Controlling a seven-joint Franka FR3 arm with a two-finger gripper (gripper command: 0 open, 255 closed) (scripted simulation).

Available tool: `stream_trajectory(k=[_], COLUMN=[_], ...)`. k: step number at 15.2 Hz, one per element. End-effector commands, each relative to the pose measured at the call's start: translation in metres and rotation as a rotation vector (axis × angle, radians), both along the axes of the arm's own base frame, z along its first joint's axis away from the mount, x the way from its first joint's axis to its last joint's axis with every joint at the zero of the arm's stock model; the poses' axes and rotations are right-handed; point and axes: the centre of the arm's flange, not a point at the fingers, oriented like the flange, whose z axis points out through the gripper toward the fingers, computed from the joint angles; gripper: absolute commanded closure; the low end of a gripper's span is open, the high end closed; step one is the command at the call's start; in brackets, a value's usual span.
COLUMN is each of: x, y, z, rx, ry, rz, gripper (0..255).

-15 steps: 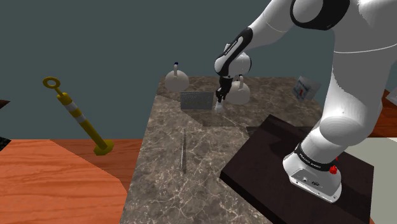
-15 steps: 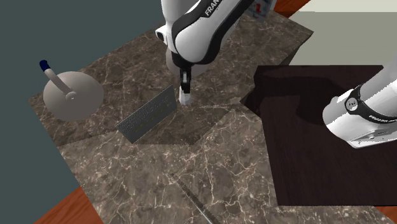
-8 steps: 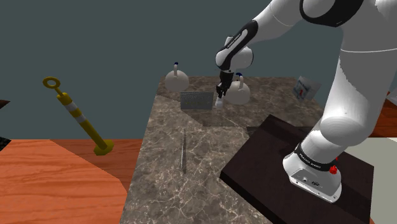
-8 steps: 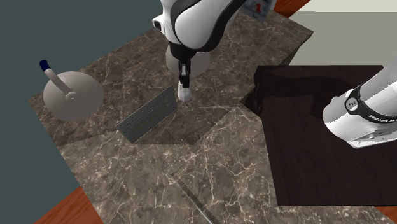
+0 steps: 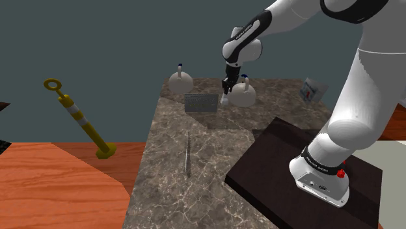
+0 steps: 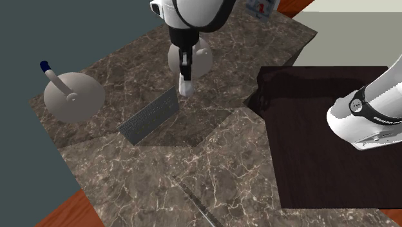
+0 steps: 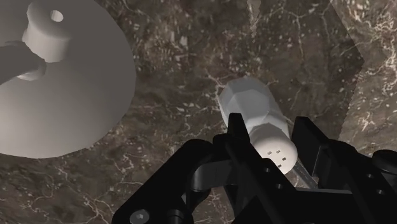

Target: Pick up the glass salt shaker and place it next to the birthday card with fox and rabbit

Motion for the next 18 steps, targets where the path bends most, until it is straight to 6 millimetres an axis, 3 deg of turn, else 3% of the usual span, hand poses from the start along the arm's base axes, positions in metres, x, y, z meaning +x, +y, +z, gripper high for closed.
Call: stream_trajectory(k=[1, 18], x=[-0.001, -0.001], y=[0.000, 0.000], z=[0.011, 0.100], rx=[0.000, 0.000], ry=[0.000, 0.000], rz=[0.000, 0.000], gripper=[255, 255])
